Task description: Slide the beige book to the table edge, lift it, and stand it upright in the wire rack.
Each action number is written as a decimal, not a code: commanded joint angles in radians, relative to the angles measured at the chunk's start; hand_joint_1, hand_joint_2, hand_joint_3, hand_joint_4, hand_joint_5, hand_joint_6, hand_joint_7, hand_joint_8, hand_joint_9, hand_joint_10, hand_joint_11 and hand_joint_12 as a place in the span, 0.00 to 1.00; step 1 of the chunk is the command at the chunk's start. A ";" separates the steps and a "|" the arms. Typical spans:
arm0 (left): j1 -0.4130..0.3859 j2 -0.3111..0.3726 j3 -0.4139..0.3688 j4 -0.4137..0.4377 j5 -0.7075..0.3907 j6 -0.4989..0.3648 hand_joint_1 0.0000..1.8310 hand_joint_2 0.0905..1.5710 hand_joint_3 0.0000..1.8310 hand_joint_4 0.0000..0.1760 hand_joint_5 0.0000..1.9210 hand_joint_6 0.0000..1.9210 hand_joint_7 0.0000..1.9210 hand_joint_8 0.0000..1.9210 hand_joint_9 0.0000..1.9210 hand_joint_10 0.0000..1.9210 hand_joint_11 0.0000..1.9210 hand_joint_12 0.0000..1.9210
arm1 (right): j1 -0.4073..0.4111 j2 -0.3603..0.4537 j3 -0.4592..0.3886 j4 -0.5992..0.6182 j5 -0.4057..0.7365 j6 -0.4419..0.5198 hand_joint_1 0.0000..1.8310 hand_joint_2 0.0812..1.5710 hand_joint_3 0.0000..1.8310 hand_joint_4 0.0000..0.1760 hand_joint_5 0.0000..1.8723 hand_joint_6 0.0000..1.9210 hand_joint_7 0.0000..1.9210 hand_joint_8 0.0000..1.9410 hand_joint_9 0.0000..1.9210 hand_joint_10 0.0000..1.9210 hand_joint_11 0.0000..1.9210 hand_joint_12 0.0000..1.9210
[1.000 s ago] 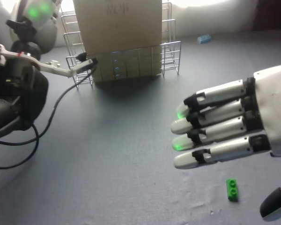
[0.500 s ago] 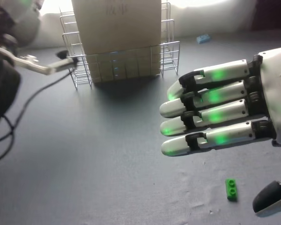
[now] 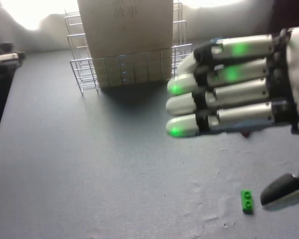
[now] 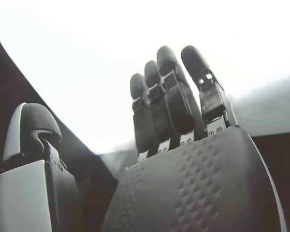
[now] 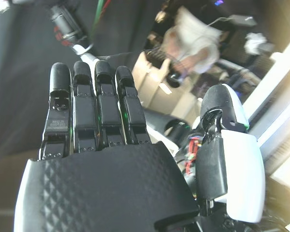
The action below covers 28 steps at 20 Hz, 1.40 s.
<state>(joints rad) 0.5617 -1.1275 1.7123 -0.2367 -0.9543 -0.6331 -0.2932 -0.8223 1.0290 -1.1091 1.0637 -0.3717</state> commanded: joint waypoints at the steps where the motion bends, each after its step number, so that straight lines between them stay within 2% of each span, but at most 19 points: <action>1: -0.014 0.025 -0.005 0.007 -0.087 -0.013 0.45 0.65 0.01 0.00 0.31 0.02 0.28 0.01 0.29 0.01 0.06 0.54 | 0.012 0.008 -0.005 0.094 0.091 -0.010 0.14 0.67 0.00 0.00 0.20 0.01 0.21 0.01 0.20 0.01 0.00 0.52; 3: -0.021 0.067 -0.030 0.077 -0.067 -0.016 0.49 0.67 0.00 0.00 0.36 0.02 0.32 0.02 0.32 0.01 0.09 0.54 | 0.016 0.018 -0.005 0.180 0.122 -0.085 0.20 0.68 0.00 0.00 0.25 0.01 0.27 0.01 0.26 0.02 0.02 0.59; 4: -0.014 0.100 -0.052 0.115 -0.062 -0.016 0.50 0.68 0.00 0.00 0.39 0.02 0.35 0.02 0.35 0.02 0.13 0.53 | 0.017 0.008 -0.017 0.263 0.115 -0.146 0.25 0.70 0.00 0.00 0.29 0.01 0.32 0.01 0.33 0.03 0.07 0.62; 6: -0.022 0.144 -0.076 0.179 -0.052 -0.016 0.53 0.68 0.00 0.00 0.45 0.05 0.41 0.04 0.41 0.05 0.18 0.55 | -0.005 0.008 -0.025 0.293 0.124 -0.157 0.32 0.71 0.00 0.00 0.37 0.01 0.40 0.01 0.41 0.11 0.17 0.70; 7: -0.015 0.169 -0.086 0.232 -0.040 -0.016 0.54 0.72 0.00 0.33 0.45 0.49 0.45 0.06 0.44 0.07 0.19 0.62 | -0.002 0.007 -0.024 0.292 0.124 -0.156 0.34 0.71 0.00 0.00 0.41 0.02 0.44 0.02 0.35 0.36 0.22 0.77; 8: -0.020 0.186 -0.094 0.266 -0.032 -0.016 0.55 0.75 0.00 0.02 0.42 0.63 0.46 0.15 0.43 0.25 0.23 0.68 | -0.002 0.005 -0.024 0.294 0.124 -0.160 0.36 0.72 0.00 0.00 0.44 0.11 0.43 0.19 0.33 0.59 0.28 0.83; 9: -0.023 0.196 -0.096 0.298 -0.024 -0.016 0.57 0.75 0.00 0.00 0.42 0.65 0.42 0.32 0.38 0.45 0.25 0.73 | -0.002 0.006 -0.023 0.294 0.124 -0.161 0.36 0.73 0.00 0.00 0.34 0.40 0.35 0.48 0.31 0.73 0.30 0.90; 10: -0.029 0.216 -0.097 0.362 -0.011 -0.014 0.61 0.76 0.00 0.13 0.42 0.67 0.40 0.63 0.35 0.65 0.28 0.81 | -0.002 0.005 -0.023 0.294 0.124 -0.161 0.38 0.73 0.00 0.00 0.32 0.63 0.34 0.69 0.34 0.83 0.34 0.94; 11: -0.042 0.237 -0.098 0.431 0.005 -0.012 0.62 0.77 0.00 0.16 0.41 0.68 0.38 0.73 0.34 0.75 0.30 0.85 | -0.001 0.003 -0.023 0.296 0.125 -0.161 0.40 0.73 0.00 0.00 0.32 0.75 0.35 0.81 0.35 0.90 0.37 0.98; 12: -0.053 0.249 -0.097 0.467 0.008 -0.011 0.61 0.79 0.00 0.20 0.39 0.73 0.36 0.78 0.34 0.89 0.33 0.93 | -0.001 0.002 -0.023 0.296 0.126 -0.162 0.41 0.73 0.00 0.00 0.33 0.86 0.37 0.94 0.41 0.98 0.44 1.00; 13: -0.064 0.260 -0.097 0.503 0.011 -0.008 0.61 0.74 0.00 0.00 0.39 0.90 0.37 0.93 0.39 0.98 0.38 0.99 | -0.001 0.002 -0.023 0.296 0.126 -0.161 0.43 0.74 0.00 0.00 0.35 0.97 0.41 0.99 0.48 1.00 0.52 1.00; 14: -0.081 0.278 -0.099 0.559 0.011 -0.007 0.64 0.71 0.00 0.00 0.42 0.98 0.40 0.99 0.44 1.00 0.43 1.00 | -0.001 0.001 -0.023 0.297 0.127 -0.161 0.44 0.74 0.00 0.00 0.41 0.99 0.46 1.00 0.53 1.00 0.59 1.00; 15: -0.103 0.300 -0.105 0.669 0.010 -0.006 0.67 0.70 0.00 0.00 0.55 1.00 0.52 1.00 0.56 1.00 0.57 1.00 | 0.000 0.001 -0.023 0.298 0.127 -0.161 0.44 0.74 0.00 0.00 0.59 1.00 0.62 1.00 0.70 1.00 0.77 1.00; 16: -0.112 0.306 -0.108 0.706 0.010 -0.006 0.67 0.70 0.00 0.00 0.55 1.00 0.52 1.00 0.56 1.00 0.57 1.00 | 0.000 0.001 -0.023 0.298 0.127 -0.161 0.44 0.74 0.00 0.00 0.59 1.00 0.62 1.00 0.70 1.00 0.77 1.00; 18: -0.137 0.324 -0.119 0.817 0.006 -0.011 0.73 0.70 0.00 0.00 0.59 1.00 0.61 1.00 0.63 1.00 0.64 1.00 | 0.000 0.001 -0.023 0.298 0.127 -0.161 0.51 0.78 0.01 0.00 0.64 1.00 0.71 1.00 0.79 1.00 0.87 1.00; 19: -0.142 0.332 -0.125 0.845 0.000 -0.012 0.74 0.71 0.00 0.00 0.59 1.00 0.63 1.00 0.65 1.00 0.67 1.00 | 0.000 0.000 -0.024 0.299 0.127 -0.161 0.55 0.80 0.01 0.00 0.64 1.00 0.72 1.00 0.80 1.00 0.89 1.00; 21: -0.148 0.354 -0.142 0.913 -0.004 -0.015 0.74 0.72 0.01 0.00 0.58 1.00 0.64 1.00 0.68 1.00 0.70 1.00 | -0.001 0.001 -0.024 0.299 0.126 -0.161 0.56 0.84 0.01 0.00 0.64 1.00 0.74 1.00 0.82 1.00 0.90 1.00; 24: -0.162 0.378 -0.159 1.007 -0.015 -0.013 0.76 0.72 0.00 0.00 0.56 1.00 0.63 1.00 0.68 1.00 0.71 1.00 | 0.000 0.001 -0.024 0.299 0.126 -0.161 0.55 0.85 0.01 0.00 0.62 1.00 0.70 1.00 0.78 1.00 0.88 1.00; 28: -0.162 0.400 -0.178 1.050 -0.021 0.005 0.75 0.72 0.00 0.00 0.56 1.00 0.63 1.00 0.69 1.00 0.72 1.00 | 0.001 0.000 -0.024 0.299 0.126 -0.161 0.56 0.84 0.00 0.00 0.61 1.00 0.69 1.00 0.76 1.00 0.86 1.00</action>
<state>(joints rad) 0.4122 -0.7414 1.5311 0.8963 -0.9157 -0.6231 -0.3046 -0.8265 1.0088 -0.8860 1.1038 -0.5255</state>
